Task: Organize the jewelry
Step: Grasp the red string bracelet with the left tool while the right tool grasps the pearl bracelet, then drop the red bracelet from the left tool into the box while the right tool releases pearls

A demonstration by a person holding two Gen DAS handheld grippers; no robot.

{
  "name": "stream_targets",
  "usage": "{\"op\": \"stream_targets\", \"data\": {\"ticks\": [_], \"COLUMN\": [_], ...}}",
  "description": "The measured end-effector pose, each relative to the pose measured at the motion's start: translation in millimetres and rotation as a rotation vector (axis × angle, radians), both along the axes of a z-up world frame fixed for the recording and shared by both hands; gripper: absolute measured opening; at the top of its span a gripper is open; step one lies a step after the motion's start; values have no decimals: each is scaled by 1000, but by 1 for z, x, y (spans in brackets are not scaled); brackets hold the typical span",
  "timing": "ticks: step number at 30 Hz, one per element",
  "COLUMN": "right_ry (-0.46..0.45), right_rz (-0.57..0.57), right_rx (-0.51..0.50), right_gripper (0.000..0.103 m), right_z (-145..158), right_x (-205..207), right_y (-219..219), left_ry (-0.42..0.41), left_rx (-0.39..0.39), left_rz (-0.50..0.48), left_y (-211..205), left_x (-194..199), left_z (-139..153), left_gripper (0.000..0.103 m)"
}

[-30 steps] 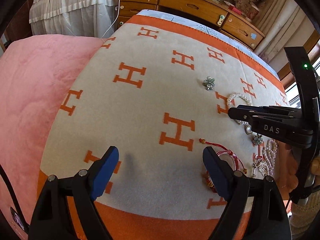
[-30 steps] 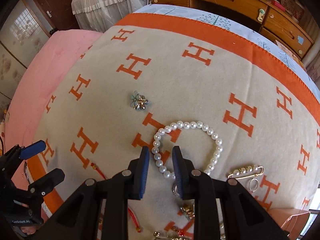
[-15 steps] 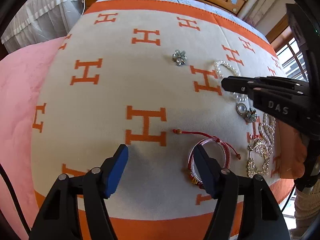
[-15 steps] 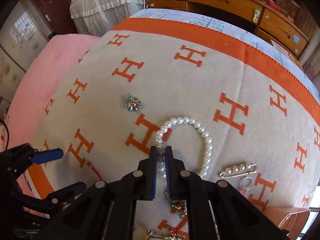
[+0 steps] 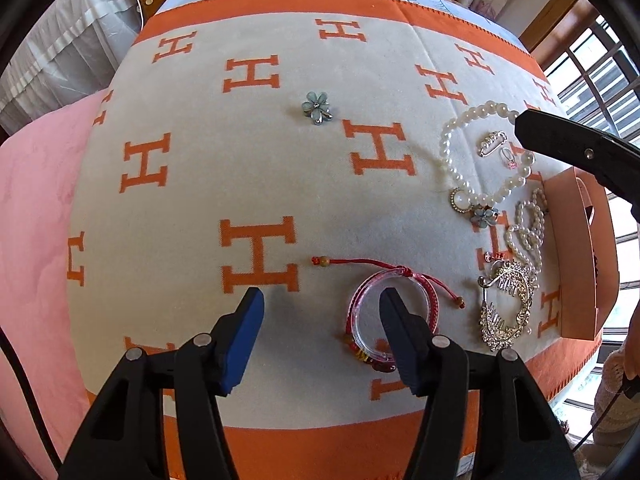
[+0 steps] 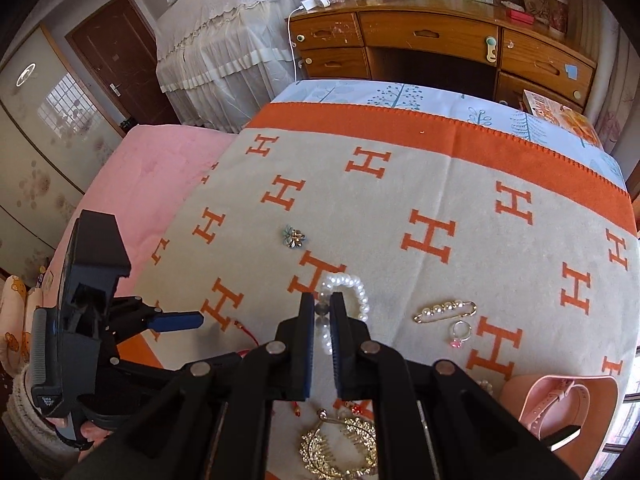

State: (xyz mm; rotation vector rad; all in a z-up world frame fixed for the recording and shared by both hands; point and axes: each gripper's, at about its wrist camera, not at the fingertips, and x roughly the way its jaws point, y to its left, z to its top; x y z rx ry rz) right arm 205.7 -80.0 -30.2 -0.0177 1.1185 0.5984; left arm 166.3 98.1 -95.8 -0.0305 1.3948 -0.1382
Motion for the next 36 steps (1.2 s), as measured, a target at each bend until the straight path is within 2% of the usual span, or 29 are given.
{"op": "stream_targets", "data": {"ticks": [4,7,9,11,12,13,18,26,36], "right_ry": [-1,-8,-14,-22,-26,-29,-46,-110,-203], "right_rz": [2,4,2,-3,-5,-7,-26,-69,-214], "right_rx": [15,24,32,40,45,50,80,142,118], "right_gripper": [7,7,7,7,7,7,7,7,7], "right_z": [3,7,10,14,16,18,27,56,80], "right_x": [-6,-11,-14,-16,-18,-19,-27,-48,-79], "right_y": [-3,-6,-7,-10,-12,-13,-24,-62,-145], "left_ry": [25,27,35,35,38,48,41,-50,-172], "left_rx": [20,41,29,39,36,23,-15,-34,-72], "left_rz": [-13,-23,-29,-36,-39,-36,-7,-24,-177], "left_y": [-8,-13,-16,-18,-21,-21,-19,-29,-102], "left_x": [2,3,3,3,4,4,0,-18,-25], "left_z": [-10,-14,-14,-15,-15,-16,-10,34,88], "left_gripper": [56,39,34,22,9,6,4,4,4]}}
